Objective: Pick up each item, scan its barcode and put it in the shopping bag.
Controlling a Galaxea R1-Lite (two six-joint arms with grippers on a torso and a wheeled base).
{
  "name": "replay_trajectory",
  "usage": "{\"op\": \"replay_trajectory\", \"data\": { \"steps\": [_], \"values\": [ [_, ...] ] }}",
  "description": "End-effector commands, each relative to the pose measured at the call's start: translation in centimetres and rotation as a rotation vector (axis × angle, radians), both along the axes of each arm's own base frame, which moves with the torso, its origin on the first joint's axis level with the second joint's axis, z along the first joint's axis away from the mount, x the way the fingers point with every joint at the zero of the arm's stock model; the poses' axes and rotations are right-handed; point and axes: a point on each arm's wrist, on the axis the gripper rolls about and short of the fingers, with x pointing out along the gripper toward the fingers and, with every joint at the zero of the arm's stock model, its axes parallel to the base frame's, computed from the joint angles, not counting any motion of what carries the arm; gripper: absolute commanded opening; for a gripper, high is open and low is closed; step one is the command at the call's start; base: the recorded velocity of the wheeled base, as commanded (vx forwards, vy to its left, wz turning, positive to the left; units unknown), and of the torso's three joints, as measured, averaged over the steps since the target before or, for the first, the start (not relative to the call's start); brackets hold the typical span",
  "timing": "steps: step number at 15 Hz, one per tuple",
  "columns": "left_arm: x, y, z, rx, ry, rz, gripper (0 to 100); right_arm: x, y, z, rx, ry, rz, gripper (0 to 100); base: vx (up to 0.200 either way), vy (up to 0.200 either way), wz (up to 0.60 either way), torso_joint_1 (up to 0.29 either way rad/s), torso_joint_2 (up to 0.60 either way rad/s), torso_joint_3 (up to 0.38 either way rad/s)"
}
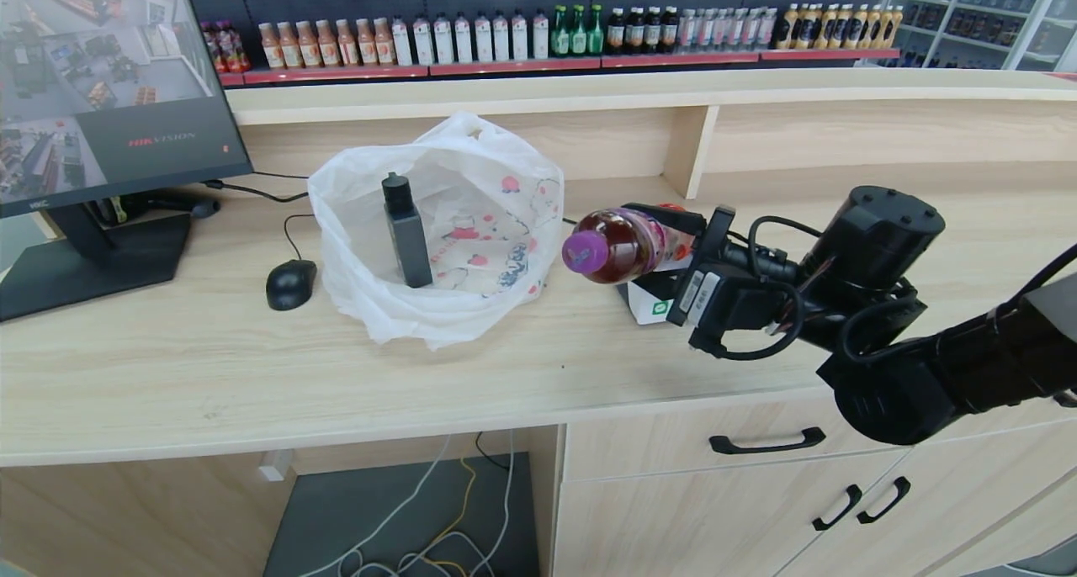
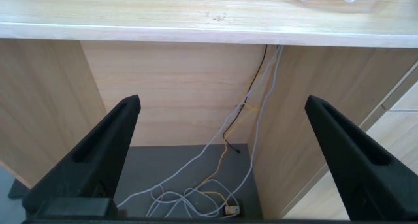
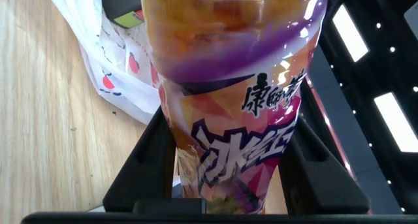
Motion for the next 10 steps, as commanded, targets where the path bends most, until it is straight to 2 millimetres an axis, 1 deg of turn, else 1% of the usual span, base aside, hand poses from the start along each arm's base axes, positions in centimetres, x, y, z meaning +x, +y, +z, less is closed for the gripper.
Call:
{"op": "replay_trajectory", "data": {
  "steps": [1, 3, 4, 5, 7, 9, 10],
  "values": [
    [0.0, 0.0, 0.0, 0.000, 0.000, 0.000, 100, -0.8, -0.3, 1.4, 0.019, -0.023, -0.002, 0, 0.000, 0.000, 0.00, 0.000, 0.00, 0.000],
    [0.0, 0.0, 0.0, 0.000, 0.000, 0.000, 100, -2.1, -0.9, 2.8, 0.061, -0.005, -0.006, 0, 0.000, 0.000, 0.00, 0.000, 0.00, 0.000],
    [0.0, 0.0, 0.0, 0.000, 0.000, 0.000, 100, -2.2, -0.9, 2.8, 0.062, -0.004, -0.006, 0, 0.000, 0.000, 0.00, 0.000, 0.00, 0.000],
    [0.0, 0.0, 0.0, 0.000, 0.000, 0.000, 100, -3.4, -1.6, 4.0, 0.101, 0.015, 0.002, 0, 0.000, 0.000, 0.00, 0.000, 0.00, 0.000],
    [0.0, 0.0, 0.0, 0.000, 0.000, 0.000, 100, -4.7, -2.4, 6.1, 0.186, 0.028, -0.022, 0, 0.000, 0.000, 0.00, 0.000, 0.00, 0.000],
    [0.0, 0.0, 0.0, 0.000, 0.000, 0.000, 100, -5.9, -3.0, 7.5, 0.260, 0.062, -0.017, 0, 0.000, 0.000, 0.00, 0.000, 0.00, 0.000],
    [0.0, 0.0, 0.0, 0.000, 0.000, 0.000, 100, -6.3, -3.1, 7.8, 0.284, 0.086, -0.006, 0, 0.000, 0.000, 0.00, 0.000, 0.00, 0.000]
  ]
}}
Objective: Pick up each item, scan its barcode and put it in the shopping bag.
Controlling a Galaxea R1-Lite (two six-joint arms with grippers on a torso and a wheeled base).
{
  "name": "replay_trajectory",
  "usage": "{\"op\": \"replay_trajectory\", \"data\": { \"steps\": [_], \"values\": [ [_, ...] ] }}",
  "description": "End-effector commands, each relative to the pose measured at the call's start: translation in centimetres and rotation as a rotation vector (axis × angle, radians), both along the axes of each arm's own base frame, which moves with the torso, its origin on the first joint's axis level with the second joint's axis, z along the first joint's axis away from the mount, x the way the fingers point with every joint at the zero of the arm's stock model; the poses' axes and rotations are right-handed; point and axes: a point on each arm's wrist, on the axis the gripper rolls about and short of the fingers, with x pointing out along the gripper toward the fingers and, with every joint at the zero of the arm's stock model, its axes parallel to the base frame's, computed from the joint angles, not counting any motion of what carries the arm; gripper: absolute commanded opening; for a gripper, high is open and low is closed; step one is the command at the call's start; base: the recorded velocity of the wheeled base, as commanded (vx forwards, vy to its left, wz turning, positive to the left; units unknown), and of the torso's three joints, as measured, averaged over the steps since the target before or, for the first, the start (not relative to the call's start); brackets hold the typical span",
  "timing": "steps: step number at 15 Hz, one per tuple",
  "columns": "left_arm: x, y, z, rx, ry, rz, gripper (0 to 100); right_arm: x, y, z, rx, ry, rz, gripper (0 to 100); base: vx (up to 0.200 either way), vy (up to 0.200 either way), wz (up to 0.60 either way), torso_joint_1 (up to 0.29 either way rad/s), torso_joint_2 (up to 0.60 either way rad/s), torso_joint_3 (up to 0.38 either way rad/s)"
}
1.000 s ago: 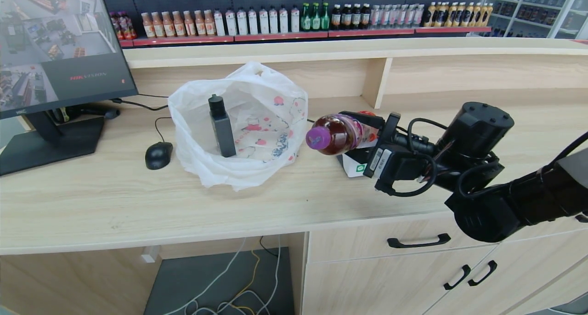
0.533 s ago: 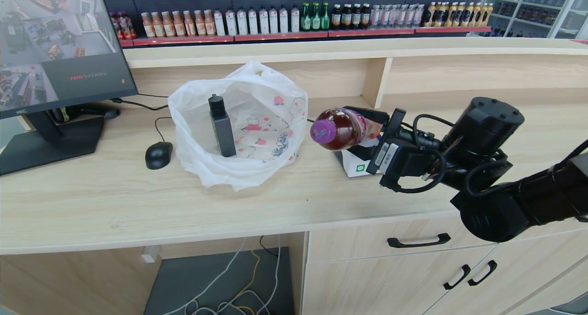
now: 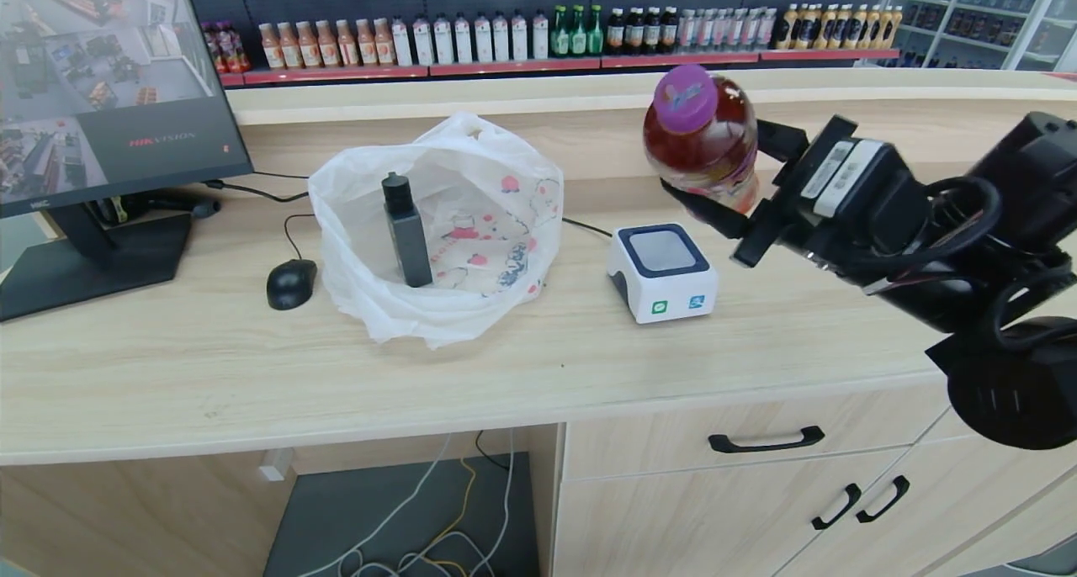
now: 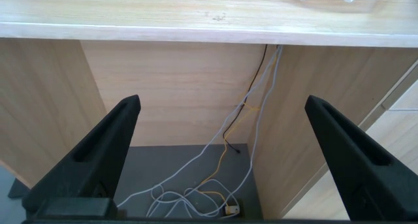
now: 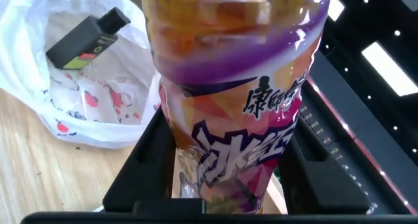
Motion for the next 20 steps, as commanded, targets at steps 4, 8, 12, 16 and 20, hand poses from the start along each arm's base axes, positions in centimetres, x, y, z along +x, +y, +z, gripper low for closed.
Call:
{"op": "replay_trajectory", "data": {
  "steps": [4, 8, 12, 16, 20],
  "values": [
    [0.0, 0.0, 0.0, 0.000, 0.000, 0.000, 100, -2.7, -2.0, 2.2, 0.183, 0.066, 0.077, 0, 0.000, 0.000, 0.00, 0.000, 0.00, 0.000],
    [0.0, 0.0, 0.0, 0.000, 0.000, 0.000, 100, -2.2, -5.1, 2.1, 0.367, 0.139, 0.090, 0, 0.000, 0.000, 0.00, 0.000, 0.00, 0.000],
    [0.0, 0.0, 0.0, 0.000, 0.000, 0.000, 100, -2.5, -7.0, -1.8, 0.573, 0.401, -0.015, 0, 0.000, 0.000, 0.00, 0.000, 0.00, 0.000],
    [0.0, 0.0, 0.0, -0.003, 0.000, 0.000, 100, -1.3, -6.9, -2.5, 0.666, 0.416, -0.112, 0, 0.000, 0.000, 0.00, 0.000, 0.00, 0.000],
    [0.0, 0.0, 0.0, -0.003, 0.000, 0.001, 100, -1.0, -6.1, -2.6, 0.712, 0.421, -0.143, 0, 0.000, 0.000, 0.00, 0.000, 0.00, 0.000]
  ]
}}
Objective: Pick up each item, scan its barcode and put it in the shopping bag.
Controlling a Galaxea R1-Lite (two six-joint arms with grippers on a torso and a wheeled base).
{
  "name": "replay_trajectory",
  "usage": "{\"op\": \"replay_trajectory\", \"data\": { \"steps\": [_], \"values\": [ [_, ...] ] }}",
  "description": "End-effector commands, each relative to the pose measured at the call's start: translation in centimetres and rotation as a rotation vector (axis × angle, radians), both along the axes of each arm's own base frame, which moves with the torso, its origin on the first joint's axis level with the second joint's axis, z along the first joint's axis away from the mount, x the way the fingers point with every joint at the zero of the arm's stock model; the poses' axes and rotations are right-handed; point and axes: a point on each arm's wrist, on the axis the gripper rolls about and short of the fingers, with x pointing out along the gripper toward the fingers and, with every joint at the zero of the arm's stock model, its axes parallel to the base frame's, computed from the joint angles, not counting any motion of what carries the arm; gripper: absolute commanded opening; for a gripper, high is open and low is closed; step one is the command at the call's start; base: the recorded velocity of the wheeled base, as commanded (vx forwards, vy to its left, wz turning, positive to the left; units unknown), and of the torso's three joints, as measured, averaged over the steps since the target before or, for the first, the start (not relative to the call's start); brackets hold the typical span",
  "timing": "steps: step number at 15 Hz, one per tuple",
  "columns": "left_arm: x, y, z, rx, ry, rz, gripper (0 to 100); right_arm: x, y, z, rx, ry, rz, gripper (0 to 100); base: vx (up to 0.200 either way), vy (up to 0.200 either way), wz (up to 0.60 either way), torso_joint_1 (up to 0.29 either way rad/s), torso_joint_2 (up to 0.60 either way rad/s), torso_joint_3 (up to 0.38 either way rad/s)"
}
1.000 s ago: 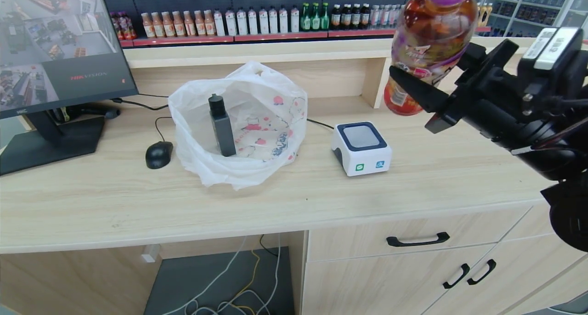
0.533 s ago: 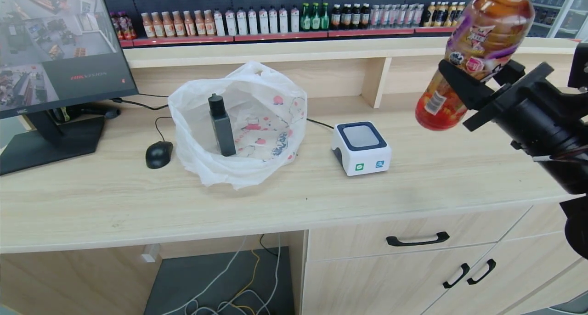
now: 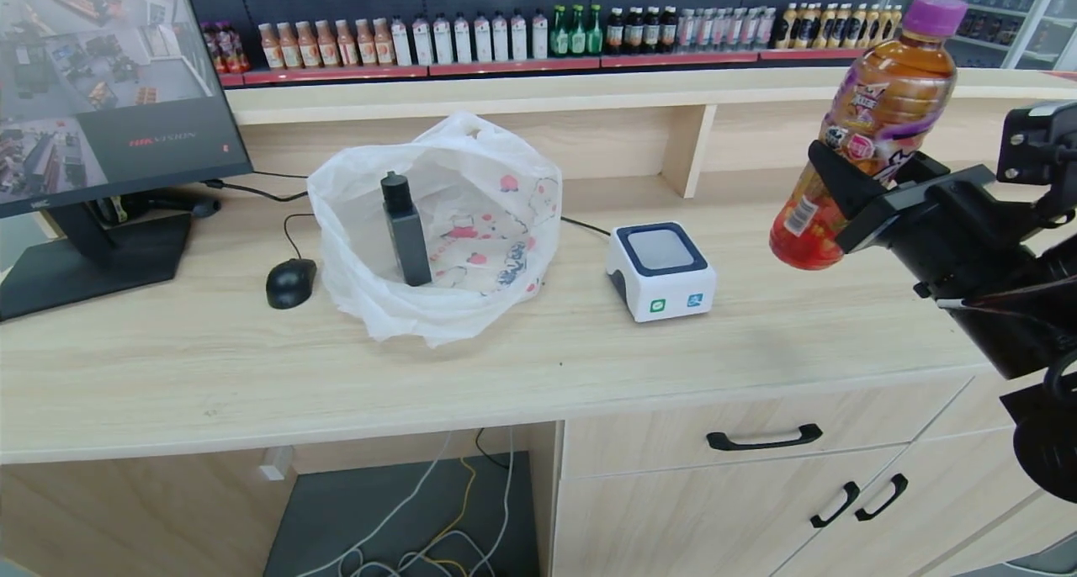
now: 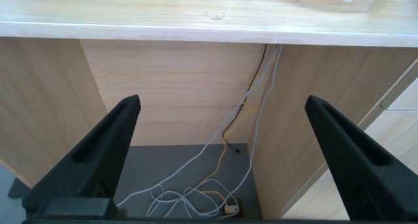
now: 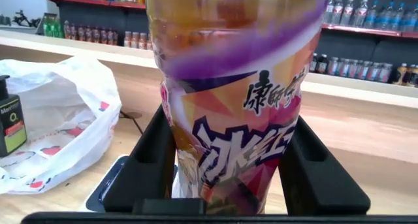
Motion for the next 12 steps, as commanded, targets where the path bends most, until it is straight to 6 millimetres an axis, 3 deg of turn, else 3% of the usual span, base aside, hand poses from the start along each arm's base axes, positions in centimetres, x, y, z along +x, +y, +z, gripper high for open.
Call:
{"op": "replay_trajectory", "data": {
  "steps": [1, 12],
  "values": [
    [0.00, 0.00, 0.00, 0.001, 0.000, -0.002, 100, 0.16, 0.58, -0.17, 0.005, 0.005, 0.009, 0, 0.000, 0.200, 0.00, 0.002, 0.01, 0.002],
    [0.00, 0.00, 0.00, 0.001, 0.000, -0.002, 100, 0.20, 0.62, -0.14, 0.023, 0.011, 0.017, 0, 0.000, 0.200, 0.00, 0.002, 0.00, 0.002]
  ]
}}
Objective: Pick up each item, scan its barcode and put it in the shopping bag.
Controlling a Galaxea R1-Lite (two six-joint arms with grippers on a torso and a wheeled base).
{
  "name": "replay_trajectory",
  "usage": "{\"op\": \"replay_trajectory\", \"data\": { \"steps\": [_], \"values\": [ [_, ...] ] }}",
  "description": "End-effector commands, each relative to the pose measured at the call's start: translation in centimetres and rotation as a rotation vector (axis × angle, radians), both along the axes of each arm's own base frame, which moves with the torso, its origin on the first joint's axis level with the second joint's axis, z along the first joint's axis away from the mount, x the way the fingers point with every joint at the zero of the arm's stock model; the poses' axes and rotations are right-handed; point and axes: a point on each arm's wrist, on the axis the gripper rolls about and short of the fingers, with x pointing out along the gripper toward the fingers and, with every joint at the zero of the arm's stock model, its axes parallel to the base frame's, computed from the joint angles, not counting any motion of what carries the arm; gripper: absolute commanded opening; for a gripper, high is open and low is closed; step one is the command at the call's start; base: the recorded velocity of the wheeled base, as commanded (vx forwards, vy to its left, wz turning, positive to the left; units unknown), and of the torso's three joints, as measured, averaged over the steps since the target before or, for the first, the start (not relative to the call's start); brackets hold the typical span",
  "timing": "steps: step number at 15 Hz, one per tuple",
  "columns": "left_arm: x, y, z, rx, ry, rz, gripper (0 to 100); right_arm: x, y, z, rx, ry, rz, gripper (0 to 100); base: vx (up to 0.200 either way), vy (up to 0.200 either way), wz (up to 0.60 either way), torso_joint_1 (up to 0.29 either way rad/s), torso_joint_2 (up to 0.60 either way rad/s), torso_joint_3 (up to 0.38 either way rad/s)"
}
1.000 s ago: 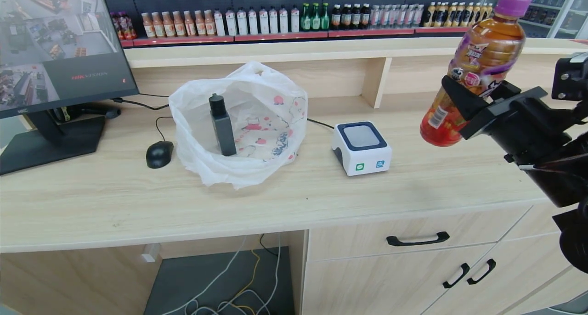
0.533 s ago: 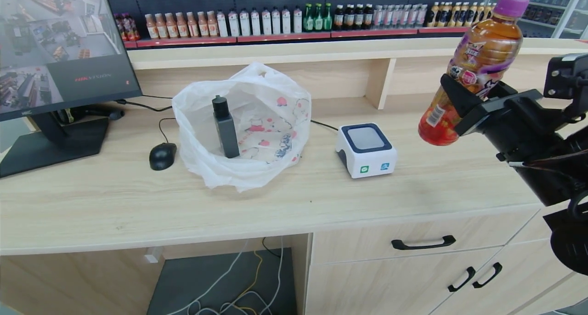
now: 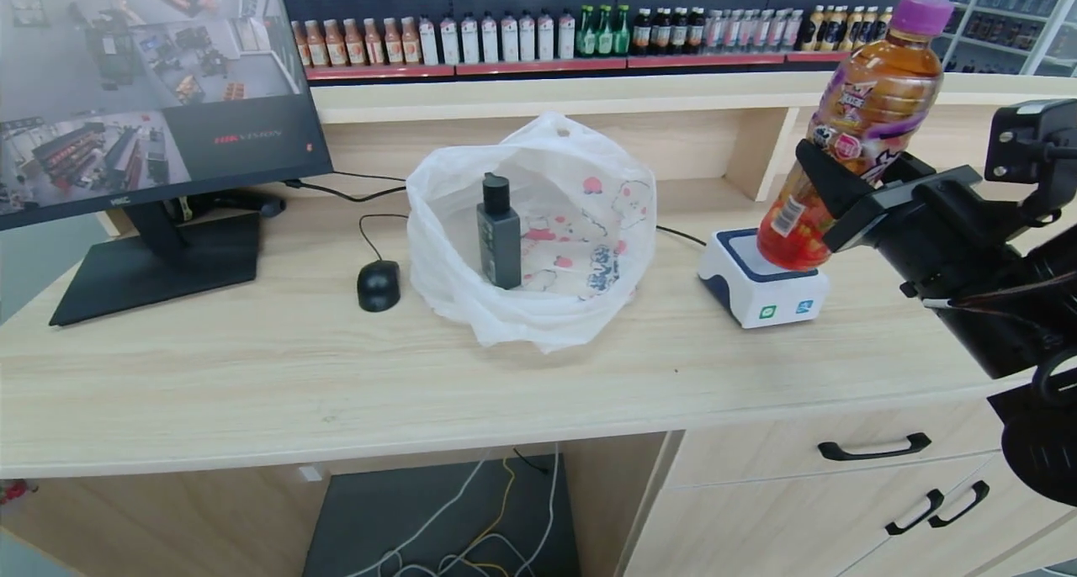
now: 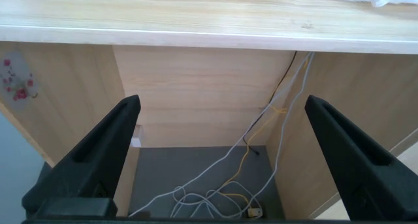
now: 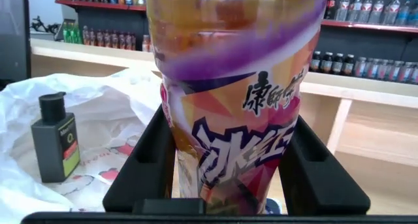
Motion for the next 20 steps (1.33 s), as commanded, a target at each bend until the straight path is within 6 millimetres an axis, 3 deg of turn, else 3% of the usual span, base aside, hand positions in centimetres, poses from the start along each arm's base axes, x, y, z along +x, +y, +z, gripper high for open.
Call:
{"op": "replay_trajectory", "data": {
  "steps": [1, 4, 9, 13, 15, 18, 20],
  "values": [
    [0.0, 0.0, 0.0, 0.000, 0.000, 0.000, 100, 0.0, 0.1, -0.1, -0.001, 0.002, 0.003, 0, 0.000, 0.200, 0.00, 0.002, 0.00, 0.002],
    [0.0, 0.0, 0.0, 0.002, 0.000, 0.000, 100, 0.1, 1.0, 0.7, 0.010, -0.026, 0.037, 0, 0.000, 0.133, 0.00, 0.003, 0.00, 0.000],
    [0.0, 0.0, 0.0, 0.002, 0.000, 0.000, 100, 0.4, 4.0, -1.1, 0.029, 0.048, 0.146, 0, 0.000, 0.000, 0.00, 0.000, 0.00, 0.000],
    [0.0, 0.0, 0.0, 0.002, 0.000, 0.000, 100, 1.2, 4.8, -1.6, 0.043, 0.067, 0.137, 0, 0.000, 0.000, 0.00, 0.000, 0.00, 0.000],
    [0.0, 0.0, 0.0, 0.002, 0.000, 0.000, 100, 1.3, 5.8, -1.2, 0.060, 0.089, 0.123, 0, 0.000, 0.000, 0.00, 0.000, 0.00, 0.000],
    [0.0, 0.0, 0.0, 0.002, 0.000, 0.000, 100, 1.7, 8.8, 0.7, 0.089, 0.138, 0.101, 0, 0.000, 0.000, 0.00, 0.000, 0.00, 0.000],
    [0.0, 0.0, 0.0, 0.002, 0.000, 0.000, 100, 2.7, 9.7, 0.7, 0.080, 0.170, 0.095, 0, 0.000, 0.000, 0.00, 0.000, 0.00, 0.000]
  ]
}}
